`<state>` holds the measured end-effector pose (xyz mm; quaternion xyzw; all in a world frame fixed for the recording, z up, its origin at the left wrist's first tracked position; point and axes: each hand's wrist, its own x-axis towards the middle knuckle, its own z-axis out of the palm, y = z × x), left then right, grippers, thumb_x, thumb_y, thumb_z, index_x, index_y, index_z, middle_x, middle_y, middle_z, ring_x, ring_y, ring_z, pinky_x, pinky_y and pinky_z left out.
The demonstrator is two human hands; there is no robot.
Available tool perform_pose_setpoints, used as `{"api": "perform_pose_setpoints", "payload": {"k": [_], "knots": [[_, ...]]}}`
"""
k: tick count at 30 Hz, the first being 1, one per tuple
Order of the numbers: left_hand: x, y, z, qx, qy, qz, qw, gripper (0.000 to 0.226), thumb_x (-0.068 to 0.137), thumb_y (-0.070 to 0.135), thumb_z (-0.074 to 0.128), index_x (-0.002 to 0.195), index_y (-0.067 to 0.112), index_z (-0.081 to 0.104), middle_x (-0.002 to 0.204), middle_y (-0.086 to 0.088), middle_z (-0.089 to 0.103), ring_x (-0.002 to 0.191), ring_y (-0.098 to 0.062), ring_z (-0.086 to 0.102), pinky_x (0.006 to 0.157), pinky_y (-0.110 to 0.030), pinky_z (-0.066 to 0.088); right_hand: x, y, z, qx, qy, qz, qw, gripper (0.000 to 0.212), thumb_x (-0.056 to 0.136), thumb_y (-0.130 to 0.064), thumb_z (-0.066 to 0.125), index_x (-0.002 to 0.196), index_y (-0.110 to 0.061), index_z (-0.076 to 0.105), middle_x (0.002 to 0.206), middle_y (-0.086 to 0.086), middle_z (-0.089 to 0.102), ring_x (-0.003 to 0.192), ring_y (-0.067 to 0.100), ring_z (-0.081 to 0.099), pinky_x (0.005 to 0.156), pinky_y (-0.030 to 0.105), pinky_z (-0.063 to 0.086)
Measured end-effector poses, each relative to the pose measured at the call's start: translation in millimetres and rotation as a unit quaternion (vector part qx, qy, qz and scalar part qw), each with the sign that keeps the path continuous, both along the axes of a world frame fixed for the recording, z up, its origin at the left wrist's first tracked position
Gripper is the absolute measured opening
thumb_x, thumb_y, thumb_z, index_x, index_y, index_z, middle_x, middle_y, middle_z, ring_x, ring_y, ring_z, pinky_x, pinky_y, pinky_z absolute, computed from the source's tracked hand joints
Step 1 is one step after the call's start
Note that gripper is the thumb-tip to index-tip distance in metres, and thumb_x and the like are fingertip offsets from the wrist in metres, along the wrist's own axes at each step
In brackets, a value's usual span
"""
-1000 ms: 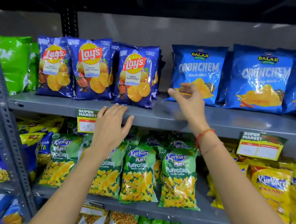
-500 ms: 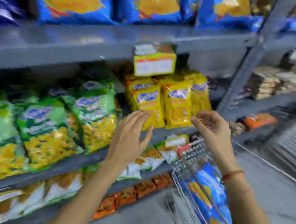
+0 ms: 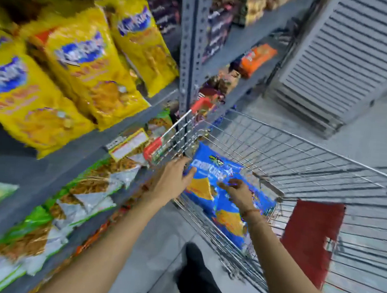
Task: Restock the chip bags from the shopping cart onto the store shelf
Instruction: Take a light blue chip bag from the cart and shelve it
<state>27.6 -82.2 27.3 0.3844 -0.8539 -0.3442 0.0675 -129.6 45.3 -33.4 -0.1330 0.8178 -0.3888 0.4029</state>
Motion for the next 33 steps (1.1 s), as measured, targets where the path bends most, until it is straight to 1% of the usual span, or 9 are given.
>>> {"api": "perform_pose_setpoints", "payload": {"k": [4,6,9,12,15,19,22,29,33], "knots": [[-49.8,-25.0,-50.2,0.050,-0.075,-0.027,0.996,0.043,0.091,0.027,0.053,0.124,-0.001,0.051,0.123,-0.025,0.059,0.115,-0.035,0.053,0.092,-0.035,0.033,-7.2,-8.1,-55.8,0.008,-0.097,-0.055,0.994,0.018,0.083,-0.017,0.071,0.075,-0.021,0.055,0.056,-0.014,0.052,0.044,-0.005,0.047,0.037,0.007,0.037],[-69.7,-39.2,-77.1,0.083,-0.103,-0.028,0.991,0.045,0.091,0.029,0.052,0.126,0.001,0.049,0.121,-0.025,0.059,0.108,-0.036,0.056,0.085,-0.037,0.040,-8.7,-14.5,-80.3,-0.012,-0.119,-0.093,0.988,0.010,0.082,-0.011,0.070,0.085,-0.012,0.061,0.070,-0.002,0.060,0.060,0.008,0.053,0.046,0.007,0.043],[-88.9,-56.1,-118.8,0.117,-0.159,0.001,0.980,0.042,0.092,0.037,0.048,0.120,0.006,0.048,0.116,-0.026,0.060,0.096,-0.037,0.058,0.076,-0.040,0.045,-11.0,-23.6,-109.4,-0.029,-0.168,-0.152,0.974,0.024,0.080,-0.013,0.072,0.100,-0.005,0.060,0.081,0.009,0.062,0.068,0.021,0.056,0.066,0.030,0.051],[-96.2,-64.9,-156.7,0.148,-0.240,0.051,0.958,0.059,0.093,0.046,0.041,0.135,0.006,0.036,0.137,-0.025,0.045,0.123,-0.041,0.044,0.100,-0.046,0.040,-15.2,-30.1,-139.8,0.002,-0.153,-0.178,0.972,0.045,0.076,-0.024,0.078,0.108,0.001,0.059,0.102,0.016,0.067,0.088,0.026,0.062,0.084,0.043,0.053],[-103.9,-70.7,-182.0,0.191,-0.287,0.087,0.935,0.066,0.094,0.050,0.034,0.142,0.006,0.024,0.147,-0.024,0.033,0.132,-0.040,0.033,0.106,-0.044,0.031,-14.7,-39.3,-159.3,-0.011,-0.171,-0.197,0.965,0.074,0.073,-0.025,0.080,0.132,-0.002,0.041,0.126,0.015,0.060,0.100,0.028,0.060,0.090,0.049,0.052],[-112.3,-73.6,-201.2,0.263,-0.289,0.126,0.912,0.068,0.094,0.053,0.029,0.143,0.006,0.022,0.149,-0.021,0.032,0.132,-0.039,0.036,0.105,-0.043,0.032,-15.4,-49.0,-176.7,0.002,-0.148,-0.192,0.970,0.101,0.060,-0.035,0.088,0.138,-0.013,0.027,0.124,0.000,0.052,0.112,0.023,0.054,0.100,0.035,0.045],[-110.3,-72.9,-209.2,0.310,-0.309,0.134,0.889,0.076,0.090,0.061,0.027,0.145,0.010,0.017,0.154,-0.016,0.021,0.138,-0.037,0.026,0.111,-0.047,0.025,-19.8,-49.8,-183.6,-0.002,-0.151,-0.210,0.966,0.106,0.056,-0.033,0.090,0.140,-0.014,0.028,0.132,0.005,0.055,0.118,0.027,0.056,0.104,0.045,0.046],[-111.1,-72.4,-188.3,0.461,-0.225,0.137,0.847,0.078,0.083,0.071,0.025,0.141,0.019,0.034,0.149,-0.009,0.036,0.132,-0.030,0.039,0.112,-0.047,0.027,-33.2,-42.8,-157.7,-0.076,-0.176,-0.209,0.959,0.085,0.059,-0.014,0.089,0.130,-0.014,0.041,0.124,0.007,0.060,0.111,0.029,0.061,0.095,0.047,0.052],[-107.2,-66.2,-164.9,0.468,-0.159,0.147,0.857,0.081,0.077,0.075,0.035,0.135,0.019,0.042,0.142,-0.012,0.047,0.123,-0.032,0.050,0.107,-0.048,0.035,-41.7,-33.2,-127.5,-0.110,-0.188,-0.200,0.955,0.079,0.062,-0.008,0.086,0.125,-0.018,0.040,0.120,0.007,0.061,0.105,0.030,0.064,0.089,0.046,0.055]]}}
